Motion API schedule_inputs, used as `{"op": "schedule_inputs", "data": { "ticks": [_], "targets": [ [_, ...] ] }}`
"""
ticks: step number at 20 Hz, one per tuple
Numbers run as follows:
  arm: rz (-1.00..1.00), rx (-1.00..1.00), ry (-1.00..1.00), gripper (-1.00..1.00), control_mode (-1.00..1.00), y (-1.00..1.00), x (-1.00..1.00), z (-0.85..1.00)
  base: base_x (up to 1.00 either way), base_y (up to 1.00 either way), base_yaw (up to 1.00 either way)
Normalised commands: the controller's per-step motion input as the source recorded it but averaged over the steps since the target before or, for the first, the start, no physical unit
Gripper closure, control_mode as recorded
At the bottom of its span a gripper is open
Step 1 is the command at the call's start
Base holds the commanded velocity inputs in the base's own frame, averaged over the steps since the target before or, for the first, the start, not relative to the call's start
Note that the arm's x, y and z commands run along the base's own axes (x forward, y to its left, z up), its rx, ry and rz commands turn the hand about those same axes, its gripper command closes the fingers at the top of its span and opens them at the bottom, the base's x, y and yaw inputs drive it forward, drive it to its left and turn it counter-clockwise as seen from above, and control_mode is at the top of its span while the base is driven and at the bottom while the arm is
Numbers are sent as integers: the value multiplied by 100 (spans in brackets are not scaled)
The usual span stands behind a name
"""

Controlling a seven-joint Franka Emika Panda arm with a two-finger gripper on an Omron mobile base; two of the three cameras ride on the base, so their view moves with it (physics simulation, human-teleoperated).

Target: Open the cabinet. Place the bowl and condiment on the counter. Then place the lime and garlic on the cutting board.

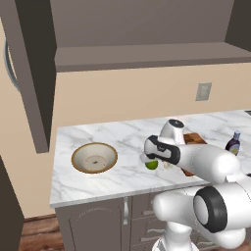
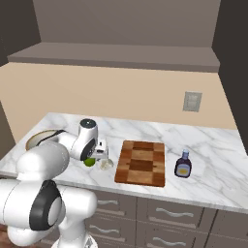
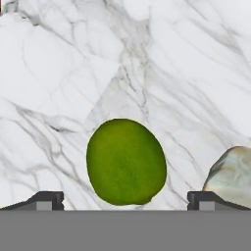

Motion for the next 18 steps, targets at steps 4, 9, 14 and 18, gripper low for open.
{"op": "schedule_inputs", "data": {
  "ticks": [4, 9, 14, 18],
  "targets": [
    [0, 0, 0, -100, -100, 7, 0, -4, 0, 0, 0],
    [0, 0, 0, -100, -100, 9, 0, 0, 0, 0, 0],
    [0, 0, 1, -100, -100, 3, 5, 0, 0, 0, 0],
    [0, 0, 0, -100, -100, 0, 16, 0, 0, 0, 0]
  ]
}}
